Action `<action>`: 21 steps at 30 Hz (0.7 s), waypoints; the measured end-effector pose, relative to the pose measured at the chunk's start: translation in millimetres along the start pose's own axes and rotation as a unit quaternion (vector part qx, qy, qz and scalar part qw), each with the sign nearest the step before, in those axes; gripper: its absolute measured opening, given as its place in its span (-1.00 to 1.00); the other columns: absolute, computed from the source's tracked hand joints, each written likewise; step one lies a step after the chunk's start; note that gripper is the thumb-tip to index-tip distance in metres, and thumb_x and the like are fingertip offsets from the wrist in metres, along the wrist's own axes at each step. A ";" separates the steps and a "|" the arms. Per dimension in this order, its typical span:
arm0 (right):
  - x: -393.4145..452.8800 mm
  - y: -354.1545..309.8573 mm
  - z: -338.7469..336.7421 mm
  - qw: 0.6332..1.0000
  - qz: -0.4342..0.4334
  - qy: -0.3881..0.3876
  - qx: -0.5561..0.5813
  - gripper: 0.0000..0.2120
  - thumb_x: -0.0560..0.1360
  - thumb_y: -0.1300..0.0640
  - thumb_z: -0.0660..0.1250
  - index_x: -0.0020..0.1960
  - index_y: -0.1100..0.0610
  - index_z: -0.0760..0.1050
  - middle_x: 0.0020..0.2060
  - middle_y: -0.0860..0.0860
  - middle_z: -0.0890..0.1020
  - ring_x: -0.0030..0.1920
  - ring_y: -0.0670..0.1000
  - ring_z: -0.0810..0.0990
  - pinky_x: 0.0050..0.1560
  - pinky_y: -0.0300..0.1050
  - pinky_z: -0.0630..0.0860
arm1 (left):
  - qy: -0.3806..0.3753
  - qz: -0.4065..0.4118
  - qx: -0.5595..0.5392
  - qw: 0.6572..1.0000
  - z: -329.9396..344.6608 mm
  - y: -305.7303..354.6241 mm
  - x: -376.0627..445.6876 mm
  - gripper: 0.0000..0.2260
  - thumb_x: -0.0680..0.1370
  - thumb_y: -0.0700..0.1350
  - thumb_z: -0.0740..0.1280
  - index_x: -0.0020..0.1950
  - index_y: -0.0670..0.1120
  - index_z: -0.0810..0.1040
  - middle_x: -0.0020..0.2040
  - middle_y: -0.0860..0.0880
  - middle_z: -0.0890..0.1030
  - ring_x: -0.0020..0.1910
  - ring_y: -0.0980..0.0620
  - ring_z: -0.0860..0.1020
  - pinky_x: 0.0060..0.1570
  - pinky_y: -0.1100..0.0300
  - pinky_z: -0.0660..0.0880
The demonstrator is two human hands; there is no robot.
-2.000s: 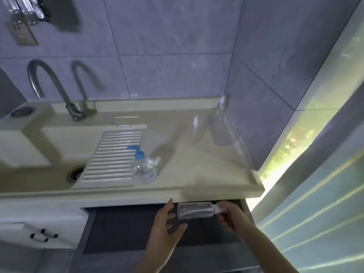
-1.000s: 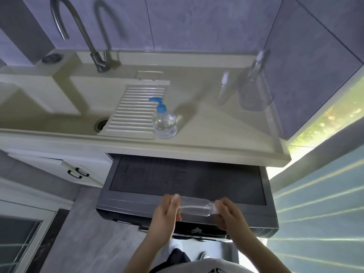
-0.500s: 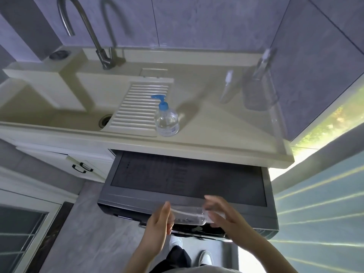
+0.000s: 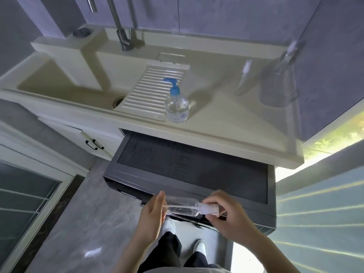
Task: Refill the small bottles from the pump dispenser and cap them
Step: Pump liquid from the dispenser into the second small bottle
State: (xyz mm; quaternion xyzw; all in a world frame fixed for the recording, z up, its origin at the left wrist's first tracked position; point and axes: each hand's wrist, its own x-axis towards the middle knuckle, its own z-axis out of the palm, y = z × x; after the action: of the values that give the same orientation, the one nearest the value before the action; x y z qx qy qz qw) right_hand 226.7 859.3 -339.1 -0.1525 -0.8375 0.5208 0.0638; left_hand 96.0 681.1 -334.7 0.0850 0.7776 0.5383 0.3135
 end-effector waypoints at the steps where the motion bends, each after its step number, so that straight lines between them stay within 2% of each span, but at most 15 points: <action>1: 1.9 1.2 1.5 1.000 -0.019 0.008 -0.002 -0.73 0.37 0.29 0.38 -0.04 -0.04 0.54 -0.11 -0.17 0.55 -0.14 -0.05 0.56 -0.22 -0.22 0.49 | 0.004 0.001 -0.002 1.000 -1.4 -0.3 -1.2 -0.61 0.58 0.11 0.09 -0.33 -0.13 0.23 -0.47 0.01 0.23 -0.49 0.12 0.20 -0.46 0.34 0.23; 4: 8.0 -1.2 4.5 0.999 -0.045 0.018 -0.017 -0.61 0.38 0.31 0.35 0.05 -0.12 0.48 -0.02 -0.23 0.50 -0.07 -0.07 0.55 -0.18 -0.23 0.49 | 0.013 0.013 0.000 1.000 -5.9 -0.1 -1.4 -0.59 0.56 0.14 0.09 -0.34 -0.13 0.23 -0.46 -0.01 0.23 -0.48 0.10 0.19 -0.45 0.33 0.21; 6: 11.8 -3.6 7.3 1.000 -0.014 -0.008 -0.026 -0.41 0.41 0.29 0.31 0.25 -0.28 0.33 0.14 -0.33 0.39 -0.01 -0.05 0.52 -0.09 -0.21 0.51 | 0.022 0.019 0.007 1.000 -9.7 -0.4 1.4 -0.60 0.61 0.06 0.07 -0.34 -0.14 0.23 -0.47 0.00 0.23 -0.49 0.11 0.19 -0.45 0.35 0.21; 8: 15.6 -6.3 11.0 0.998 0.014 -0.049 -0.033 -0.30 0.45 0.27 0.29 0.41 -0.27 0.13 0.25 -0.35 0.28 0.01 -0.12 0.48 -0.01 -0.26 0.49 | 0.030 0.028 0.011 0.999 -13.9 -1.6 5.6 -0.62 0.63 0.03 0.07 -0.32 -0.14 0.24 -0.48 0.04 0.24 -0.49 0.13 0.20 -0.45 0.35 0.22; 10: 20.1 -7.7 17.1 0.996 0.034 -0.084 -0.027 -0.33 0.50 0.18 0.27 0.45 -0.23 0.05 0.27 -0.29 0.27 -0.03 -0.20 0.47 0.00 -0.28 0.47 | 0.036 0.032 0.014 0.999 -19.4 -3.9 11.3 -0.63 0.64 0.03 0.07 -0.31 -0.13 0.25 -0.47 0.06 0.25 -0.49 0.13 0.21 -0.44 0.34 0.23; 12: 26.0 -9.6 28.0 0.994 0.050 -0.100 -0.019 -0.46 0.55 0.08 0.22 0.44 -0.20 0.09 0.20 -0.23 0.35 -0.03 -0.13 0.48 0.02 -0.24 0.47 | 0.038 0.022 0.006 0.999 -29.2 -6.1 19.5 -0.63 0.64 0.03 0.08 -0.32 -0.13 0.26 -0.47 0.05 0.25 -0.48 0.12 0.22 -0.43 0.32 0.24; 14: 34.0 -12.5 39.7 0.991 0.064 -0.103 -0.055 -0.60 0.58 -0.06 0.11 0.41 -0.12 0.24 0.18 -0.23 0.41 0.08 -0.15 0.48 0.12 -0.24 0.43 | 0.031 0.007 -0.009 0.999 -43.5 -10.0 30.2 -0.63 0.62 0.06 0.09 -0.31 -0.13 0.26 -0.46 0.04 0.25 -0.47 0.10 0.21 -0.42 0.27 0.23; 16: 47.6 -18.0 53.2 0.992 0.052 -0.082 -0.085 -0.56 0.56 -0.15 0.02 0.34 0.00 0.39 0.11 -0.22 0.47 0.11 -0.25 0.45 0.17 -0.28 0.37 | 0.022 0.010 -0.008 1.000 -62.4 -11.4 42.4 -0.63 0.61 0.08 0.10 -0.30 -0.12 0.25 -0.45 0.03 0.24 -0.46 0.10 0.21 -0.40 0.24 0.23; 18: 65.1 -28.2 71.5 0.991 0.042 -0.073 -0.101 -0.64 0.55 -0.05 0.09 0.25 0.05 0.46 -0.01 -0.26 0.46 -0.01 -0.30 0.45 0.05 -0.40 0.34 | 0.014 0.018 -0.002 1.000 -86.0 -12.4 56.0 -0.62 0.60 0.11 0.11 -0.28 -0.12 0.25 -0.43 0.01 0.23 -0.45 0.10 0.21 -0.39 0.23 0.24; 19: 72.9 -32.2 79.6 0.991 0.045 -0.068 -0.106 -0.72 0.54 0.00 0.17 0.20 0.00 0.48 -0.05 -0.30 0.44 -0.06 -0.28 0.46 -0.02 -0.41 0.34 | 0.013 0.021 0.004 1.000 -96.1 -12.9 61.5 -0.62 0.60 0.11 0.11 -0.28 -0.13 0.26 -0.42 0.01 0.23 -0.45 0.11 0.21 -0.40 0.27 0.24; 21: 88.7 -42.2 101.2 0.993 0.043 -0.028 -0.103 -0.77 0.48 0.11 0.34 0.07 -0.16 0.48 -0.09 -0.27 0.47 -0.12 -0.18 0.50 -0.12 -0.30 0.44 | 0.011 0.020 -0.003 1.000 -122.3 -13.7 75.9 -0.62 0.60 0.10 0.12 -0.29 -0.13 0.26 -0.44 0.00 0.21 -0.48 0.13 0.19 -0.45 0.32 0.22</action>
State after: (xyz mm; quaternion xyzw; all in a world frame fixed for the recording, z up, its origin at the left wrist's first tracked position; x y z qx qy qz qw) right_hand 107.9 784.1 -351.5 -0.1793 -0.8808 0.4383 0.0015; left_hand -31.9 615.3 -349.6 0.0937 0.7775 0.5477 0.2944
